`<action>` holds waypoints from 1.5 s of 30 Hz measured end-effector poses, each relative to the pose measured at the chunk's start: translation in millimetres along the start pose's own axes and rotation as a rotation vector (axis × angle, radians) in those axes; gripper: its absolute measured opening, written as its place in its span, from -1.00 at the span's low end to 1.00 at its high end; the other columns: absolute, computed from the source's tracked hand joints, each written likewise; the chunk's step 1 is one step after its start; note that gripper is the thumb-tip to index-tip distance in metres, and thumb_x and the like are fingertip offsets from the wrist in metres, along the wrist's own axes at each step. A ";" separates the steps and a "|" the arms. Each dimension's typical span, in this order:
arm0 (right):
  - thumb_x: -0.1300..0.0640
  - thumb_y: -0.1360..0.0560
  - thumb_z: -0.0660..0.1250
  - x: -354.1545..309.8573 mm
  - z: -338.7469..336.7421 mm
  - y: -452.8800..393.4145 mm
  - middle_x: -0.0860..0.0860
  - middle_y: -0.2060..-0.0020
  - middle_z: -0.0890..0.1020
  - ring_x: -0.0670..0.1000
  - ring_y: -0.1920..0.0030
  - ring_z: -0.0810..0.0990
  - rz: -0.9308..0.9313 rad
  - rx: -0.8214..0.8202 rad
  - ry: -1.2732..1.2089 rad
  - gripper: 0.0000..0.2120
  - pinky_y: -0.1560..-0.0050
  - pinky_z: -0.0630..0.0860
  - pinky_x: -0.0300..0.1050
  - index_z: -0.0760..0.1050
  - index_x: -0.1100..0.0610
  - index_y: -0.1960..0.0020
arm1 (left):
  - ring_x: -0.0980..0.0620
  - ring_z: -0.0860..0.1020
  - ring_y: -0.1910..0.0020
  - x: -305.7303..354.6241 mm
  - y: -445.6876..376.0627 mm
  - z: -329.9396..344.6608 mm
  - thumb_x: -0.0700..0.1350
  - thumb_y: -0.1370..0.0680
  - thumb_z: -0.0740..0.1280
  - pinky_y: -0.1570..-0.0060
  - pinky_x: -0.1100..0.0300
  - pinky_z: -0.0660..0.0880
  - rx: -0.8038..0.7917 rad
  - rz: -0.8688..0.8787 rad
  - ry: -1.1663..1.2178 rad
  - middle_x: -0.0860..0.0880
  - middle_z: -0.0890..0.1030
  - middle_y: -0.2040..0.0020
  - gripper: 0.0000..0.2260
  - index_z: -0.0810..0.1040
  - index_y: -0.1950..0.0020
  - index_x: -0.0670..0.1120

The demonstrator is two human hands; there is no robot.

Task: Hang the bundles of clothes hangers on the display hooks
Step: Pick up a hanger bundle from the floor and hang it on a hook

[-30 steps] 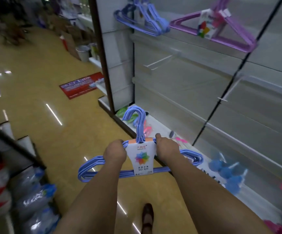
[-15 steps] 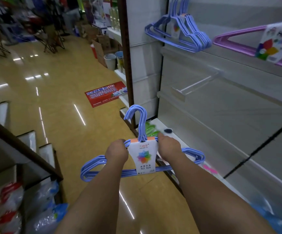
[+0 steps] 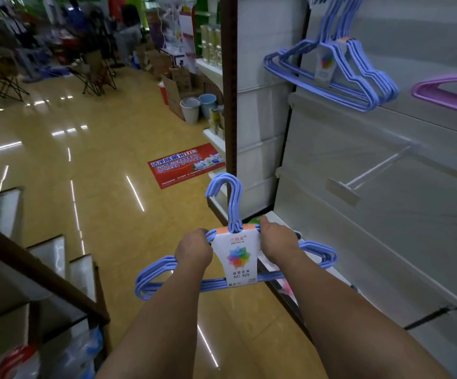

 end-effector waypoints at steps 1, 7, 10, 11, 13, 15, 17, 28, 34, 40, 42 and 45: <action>0.26 -0.57 0.11 -11.5 -3.0 -10.6 0.15 -0.17 0.55 0.18 -0.15 0.55 0.010 0.000 -0.002 -0.68 -0.04 0.46 0.03 0.28 0.17 -0.32 | -0.15 0.58 0.06 -6.0 -13.7 -8.5 -0.27 -0.51 0.20 0.22 0.15 0.40 0.000 0.015 -0.012 -0.13 0.63 0.02 -0.76 0.56 -0.09 -0.08; 0.20 -0.57 0.17 -74.3 -23.2 -65.9 0.14 -0.13 0.57 0.16 -0.11 0.57 0.092 0.022 -0.031 -0.66 -0.04 0.49 0.04 0.24 0.15 -0.33 | -0.16 0.57 0.05 -32.4 -97.0 -57.0 -0.28 -0.53 0.19 0.22 0.12 0.38 -0.030 0.110 -0.065 -0.14 0.61 0.00 -0.77 0.53 -0.14 -0.12; 0.21 -0.57 0.16 -92.4 -31.9 -87.3 0.15 -0.13 0.57 0.17 -0.10 0.57 0.149 0.031 -0.026 -0.64 -0.01 0.48 0.03 0.22 0.17 -0.35 | -0.18 0.56 0.01 -34.8 -132.5 -73.2 -0.27 -0.55 0.20 0.21 0.10 0.38 -0.045 0.166 -0.083 -0.16 0.61 -0.04 -0.76 0.52 -0.17 -0.13; 0.21 -0.58 0.14 -95.9 -34.4 -94.2 0.16 -0.12 0.57 0.18 -0.09 0.57 0.171 0.033 -0.031 -0.65 0.01 0.48 0.04 0.21 0.18 -0.34 | -0.19 0.56 0.01 -33.5 -143.5 -77.6 -0.26 -0.55 0.20 0.21 0.09 0.38 -0.043 0.187 -0.084 -0.16 0.61 -0.05 -0.77 0.52 -0.17 -0.13; 0.22 -0.58 0.12 -99.0 -40.0 -106.0 0.16 -0.10 0.57 0.19 -0.06 0.57 0.211 0.048 -0.054 -0.71 0.02 0.47 0.05 0.25 0.18 -0.29 | -0.18 0.56 0.01 -29.0 -162.7 -83.1 -0.24 -0.57 0.21 0.22 0.09 0.38 -0.047 0.218 -0.091 -0.16 0.61 -0.05 -0.78 0.53 -0.17 -0.12; 0.22 -0.58 0.12 -98.9 -46.8 -116.2 0.16 -0.11 0.57 0.18 -0.06 0.57 0.248 0.057 -0.070 -0.73 0.00 0.47 0.05 0.26 0.17 -0.28 | -0.18 0.56 0.01 -20.6 -177.8 -87.4 -0.24 -0.57 0.21 0.22 0.10 0.37 -0.055 0.247 -0.115 -0.16 0.62 -0.04 -0.78 0.53 -0.17 -0.12; 0.24 -0.59 0.11 -95.2 -54.4 -129.0 0.16 -0.13 0.56 0.19 -0.08 0.57 0.280 0.052 -0.058 -0.70 -0.01 0.47 0.03 0.24 0.18 -0.32 | -0.17 0.56 -0.01 -9.1 -195.8 -89.4 -0.23 -0.58 0.21 0.21 0.11 0.38 -0.064 0.283 -0.126 -0.15 0.61 -0.06 -0.77 0.53 -0.20 -0.10; 0.19 -0.59 0.09 -40.4 -118.6 -190.0 0.14 -0.12 0.59 0.17 -0.10 0.58 0.440 0.263 -0.107 -0.68 0.03 0.46 -0.04 0.22 0.13 -0.34 | -0.16 0.56 0.01 99.9 -266.9 -121.7 -0.20 -0.58 0.16 0.17 0.05 0.43 0.043 0.542 -0.100 -0.13 0.59 -0.03 -0.84 0.44 -0.13 -0.08; 0.16 -0.58 0.11 -3.5 -151.5 -194.2 0.11 -0.05 0.61 0.17 -0.03 0.59 0.535 0.413 -0.125 -0.83 0.17 0.34 -0.06 0.30 0.10 -0.17 | -0.15 0.56 -0.03 161.8 -279.7 -127.8 -0.22 -0.57 0.15 0.16 0.09 0.41 0.081 0.647 -0.044 -0.11 0.60 -0.07 -0.73 0.46 -0.22 -0.01; 0.17 -0.55 0.14 30.0 -179.0 -198.2 0.08 0.02 0.61 0.18 0.04 0.57 0.632 0.545 -0.087 -0.90 0.21 0.29 -0.07 0.32 0.08 -0.07 | -0.15 0.56 -0.03 221.2 -290.8 -135.2 -0.21 -0.56 0.17 0.18 0.11 0.38 0.089 0.780 -0.034 -0.12 0.61 -0.06 -0.75 0.50 -0.19 -0.02; 0.16 -0.54 0.14 38.6 -186.0 -202.7 0.09 0.05 0.61 0.20 0.05 0.56 0.669 0.632 -0.098 -0.98 0.25 0.24 -0.07 0.31 0.08 0.03 | -0.15 0.55 -0.01 240.0 -298.8 -138.4 -0.17 -0.54 0.20 0.21 0.13 0.34 0.087 0.824 -0.017 -0.12 0.61 -0.04 -0.86 0.49 -0.07 -0.05; 0.18 -0.55 0.14 50.2 -194.8 -213.0 0.09 0.02 0.60 0.20 0.02 0.54 0.758 0.708 -0.155 -0.95 0.25 0.23 -0.06 0.36 0.10 0.02 | -0.14 0.55 0.01 266.5 -310.2 -142.8 -0.17 -0.54 0.20 0.22 0.14 0.32 0.081 0.884 0.038 -0.10 0.61 -0.02 -0.83 0.50 -0.08 -0.05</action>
Point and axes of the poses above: each hand's wrist, its own y-axis away from the middle knuckle, its own z-axis out of the palm, x = y × z, the point moved 3 cm from there along -y, towards the middle knuckle
